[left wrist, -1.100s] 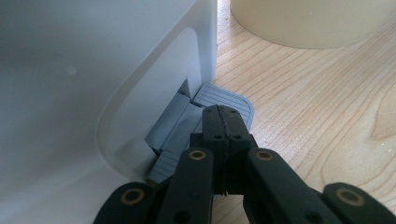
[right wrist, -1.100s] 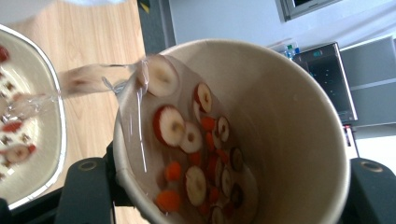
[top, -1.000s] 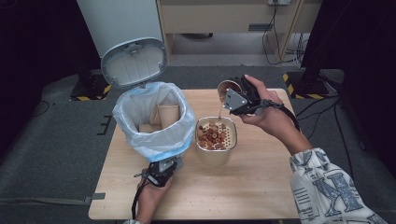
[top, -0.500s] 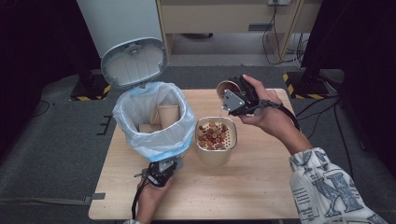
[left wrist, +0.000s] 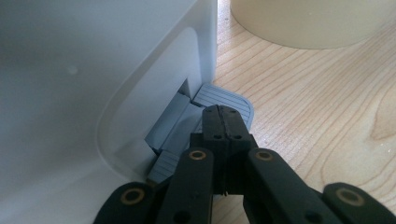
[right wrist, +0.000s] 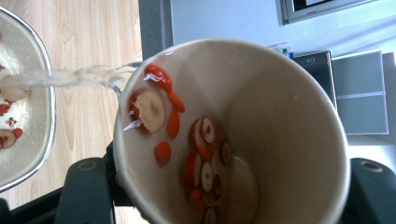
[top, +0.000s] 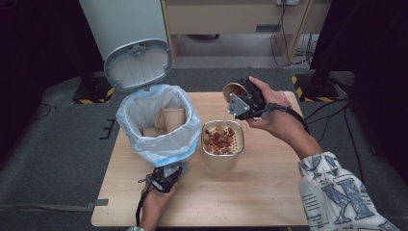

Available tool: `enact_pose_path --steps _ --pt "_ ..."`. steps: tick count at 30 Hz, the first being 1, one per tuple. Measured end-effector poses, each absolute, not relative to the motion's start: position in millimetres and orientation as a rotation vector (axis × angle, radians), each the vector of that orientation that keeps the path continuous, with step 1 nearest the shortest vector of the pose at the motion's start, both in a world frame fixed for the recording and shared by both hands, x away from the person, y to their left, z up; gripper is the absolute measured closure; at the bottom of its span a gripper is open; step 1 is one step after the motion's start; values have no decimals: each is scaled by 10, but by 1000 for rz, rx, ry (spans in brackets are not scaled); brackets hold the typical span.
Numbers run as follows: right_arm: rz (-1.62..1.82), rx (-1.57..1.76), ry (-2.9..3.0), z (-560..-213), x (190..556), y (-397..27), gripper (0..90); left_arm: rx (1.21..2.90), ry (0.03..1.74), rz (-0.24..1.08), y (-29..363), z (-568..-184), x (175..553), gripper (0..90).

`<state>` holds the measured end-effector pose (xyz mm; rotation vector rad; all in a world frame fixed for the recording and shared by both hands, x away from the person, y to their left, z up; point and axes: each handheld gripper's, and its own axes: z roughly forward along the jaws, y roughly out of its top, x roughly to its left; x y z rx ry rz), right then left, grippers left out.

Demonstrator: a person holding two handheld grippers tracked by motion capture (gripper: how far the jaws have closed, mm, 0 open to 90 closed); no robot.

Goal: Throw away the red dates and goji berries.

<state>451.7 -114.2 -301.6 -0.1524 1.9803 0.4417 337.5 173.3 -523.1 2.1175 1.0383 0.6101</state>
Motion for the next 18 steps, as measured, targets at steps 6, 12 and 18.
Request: enact_pose_path --steps 6,12,18 --pt "446 -153 1981 -2997 4505 -1139 325 2116 1039 609 1733 -5231 3376 896" --pt "443 -152 1981 -2974 4498 -1136 325 2117 1037 609 1734 -5231 3376 896" --pt "448 -148 1982 -2962 4496 -1135 325 2118 1038 610 1733 -5231 3375 896"
